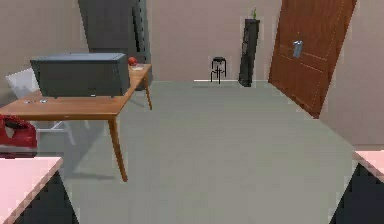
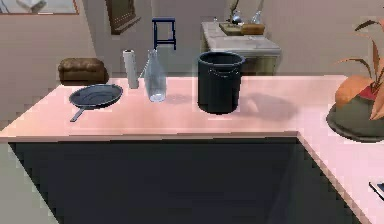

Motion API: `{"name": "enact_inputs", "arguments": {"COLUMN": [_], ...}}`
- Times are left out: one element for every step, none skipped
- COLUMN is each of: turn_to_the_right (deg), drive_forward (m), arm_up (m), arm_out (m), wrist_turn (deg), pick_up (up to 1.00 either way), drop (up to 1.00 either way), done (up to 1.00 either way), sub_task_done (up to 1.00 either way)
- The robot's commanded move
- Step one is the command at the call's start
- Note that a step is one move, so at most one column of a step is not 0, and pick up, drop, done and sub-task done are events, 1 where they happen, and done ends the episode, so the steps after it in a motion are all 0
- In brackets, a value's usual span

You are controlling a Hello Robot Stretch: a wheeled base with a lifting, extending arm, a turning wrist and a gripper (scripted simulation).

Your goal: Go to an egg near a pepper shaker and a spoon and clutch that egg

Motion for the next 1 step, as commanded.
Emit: {"name": "enact_inputs", "arguments": {"turn_to_the_right": [-21.0], "drive_forward": [0.00], "arm_up": [0.00], "arm_out": [0.00], "wrist_turn": [0.0], "pick_up": [0.00], "drop": [0.00], "done": [0.00], "sub_task_done": [0.00]}}
